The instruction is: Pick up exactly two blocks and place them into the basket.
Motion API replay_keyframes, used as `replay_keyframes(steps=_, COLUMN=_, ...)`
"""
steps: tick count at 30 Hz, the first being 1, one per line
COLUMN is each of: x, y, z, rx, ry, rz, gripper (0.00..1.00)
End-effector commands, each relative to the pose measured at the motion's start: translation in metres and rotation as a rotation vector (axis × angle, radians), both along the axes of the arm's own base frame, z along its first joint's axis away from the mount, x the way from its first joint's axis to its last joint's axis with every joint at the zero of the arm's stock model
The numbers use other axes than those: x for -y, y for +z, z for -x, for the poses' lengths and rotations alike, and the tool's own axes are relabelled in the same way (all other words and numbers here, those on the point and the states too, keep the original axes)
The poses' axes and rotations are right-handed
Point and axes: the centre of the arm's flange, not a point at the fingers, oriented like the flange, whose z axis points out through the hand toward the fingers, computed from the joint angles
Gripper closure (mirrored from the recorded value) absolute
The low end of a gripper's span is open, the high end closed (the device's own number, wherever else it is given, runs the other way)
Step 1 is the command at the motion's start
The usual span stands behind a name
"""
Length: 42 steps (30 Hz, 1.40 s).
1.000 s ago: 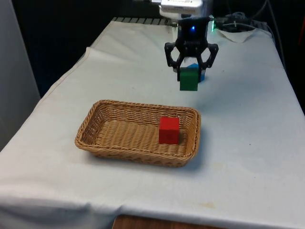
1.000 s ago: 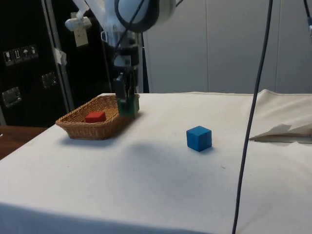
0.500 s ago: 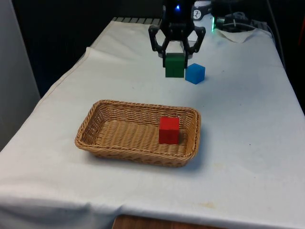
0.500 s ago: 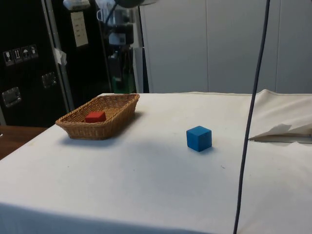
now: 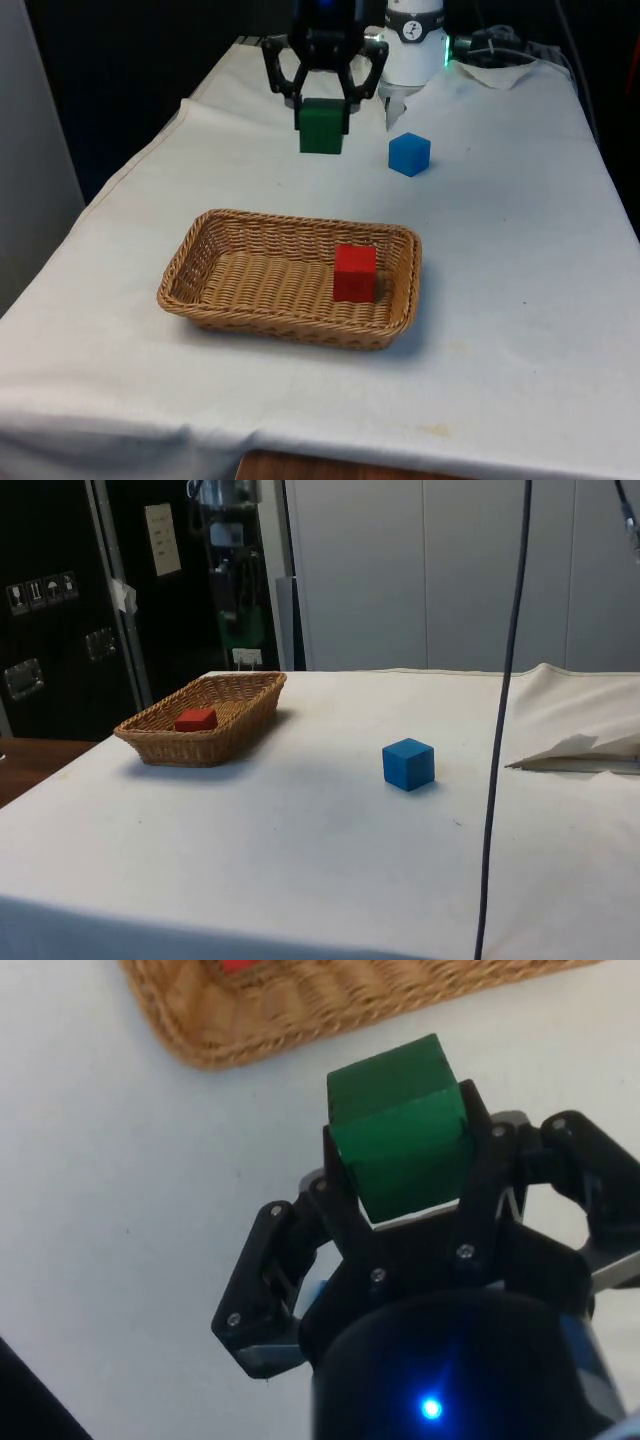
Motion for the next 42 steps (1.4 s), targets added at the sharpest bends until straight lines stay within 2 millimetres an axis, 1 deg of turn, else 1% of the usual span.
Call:
replay_keyframes(steps=1, x=0.006, y=-0.001, z=-0.005, rx=-0.008, ry=0.002, rz=-0.006, gripper=0.99)
replay_keyframes(steps=2, x=0.011, y=-0.001, z=-0.011, rx=-0.006, ry=0.002, rz=-0.002, gripper=0.99)
replay_keyframes(steps=3, x=0.009, y=0.0, z=-0.008, rx=0.0, ry=-0.001, rz=0.005, gripper=0.99)
replay_keyframes(steps=4, x=0.014, y=-0.001, z=-0.013, rx=-0.004, ry=0.001, rz=0.0, gripper=0.99)
replay_keyframes(steps=8, x=0.026, y=-0.007, z=-0.025, rx=0.005, ry=0.0, rz=0.011, gripper=0.99)
replay_keyframes(steps=11, x=0.033, y=-0.015, z=-0.03, rx=0.009, ry=-0.003, rz=0.018, gripper=0.99)
replay_keyframes(steps=12, x=0.031, y=-0.013, z=-0.029, rx=0.007, ry=-0.003, rz=0.024, gripper=0.99)
replay_keyframes(steps=15, x=0.04, y=-0.026, z=-0.033, rx=0.015, ry=-0.005, rz=0.028, gripper=0.99)
replay_keyframes(steps=21, x=0.052, y=-0.046, z=-0.034, rx=0.026, ry=-0.012, rz=0.041, gripper=0.99)
replay_keyframes(steps=22, x=0.05, y=-0.044, z=-0.034, rx=0.018, ry=-0.014, rz=0.045, gripper=0.99)
replay_keyframes(steps=25, x=0.058, y=-0.059, z=-0.035, rx=0.035, ry=-0.022, rz=0.048, gripper=0.99)
replay_keyframes(steps=30, x=0.064, y=-0.076, z=-0.036, rx=0.045, ry=-0.037, rz=0.058, gripper=0.99)
replay_keyframes(steps=31, x=0.066, y=-0.082, z=-0.036, rx=0.049, ry=-0.046, rz=0.063, gripper=0.99)
replay_keyframes(steps=32, x=0.064, y=-0.075, z=-0.035, rx=0.036, ry=-0.039, rz=0.064, gripper=0.99)
replay_keyframes(steps=35, x=0.066, y=-0.092, z=-0.038, rx=0.056, ry=-0.056, rz=0.067, gripper=0.99)
replay_keyframes(steps=40, x=0.062, y=-0.108, z=-0.04, rx=0.062, ry=-0.077, rz=0.074, gripper=0.99)
replay_keyframes(steps=42, x=0.061, y=-0.111, z=-0.039, rx=0.055, ry=-0.079, rz=0.08, gripper=0.99)
